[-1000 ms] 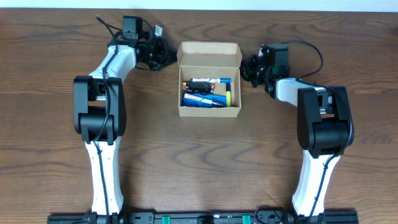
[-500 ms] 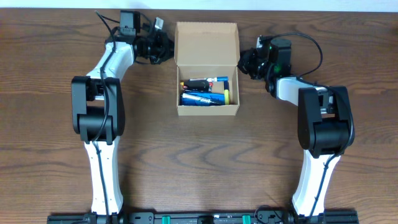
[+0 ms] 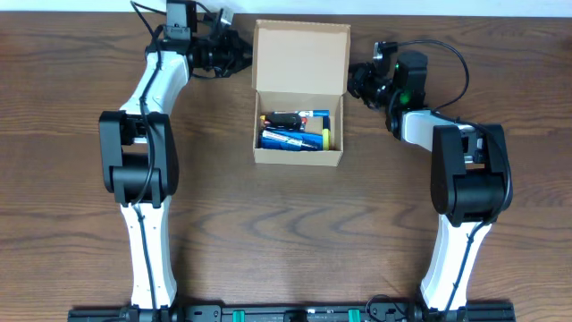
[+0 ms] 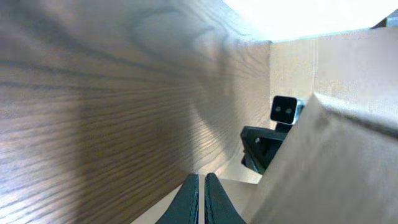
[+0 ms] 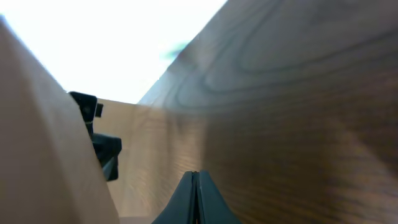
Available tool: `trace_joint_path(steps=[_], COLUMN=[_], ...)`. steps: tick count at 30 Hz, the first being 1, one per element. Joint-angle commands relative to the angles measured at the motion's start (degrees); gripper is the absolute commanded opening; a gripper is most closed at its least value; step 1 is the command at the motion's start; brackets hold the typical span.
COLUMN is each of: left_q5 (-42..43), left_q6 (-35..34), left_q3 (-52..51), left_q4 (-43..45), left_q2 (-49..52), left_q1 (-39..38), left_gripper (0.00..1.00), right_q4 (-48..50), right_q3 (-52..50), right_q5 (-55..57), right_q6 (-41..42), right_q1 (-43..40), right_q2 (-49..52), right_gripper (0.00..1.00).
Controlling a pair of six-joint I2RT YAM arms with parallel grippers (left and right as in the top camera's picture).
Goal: Pack container
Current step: 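Push the lid flap over the box with both grippers to close it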
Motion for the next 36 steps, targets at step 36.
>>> trace_joint_path(steps=[36], left_q5=[-6.2], left_q6=[34.8], left_q3=[1.9], left_q4=[-32.1], left_q2=[-18.4], left_q1=[0.9], left_gripper=[0.06], right_q4=[-34.0], right_q3=[2.9], right_q5=[-5.2], right_q6=[-29.4], right_q1=[-0.7], right_q2=[-22.5], right_gripper=[0.02])
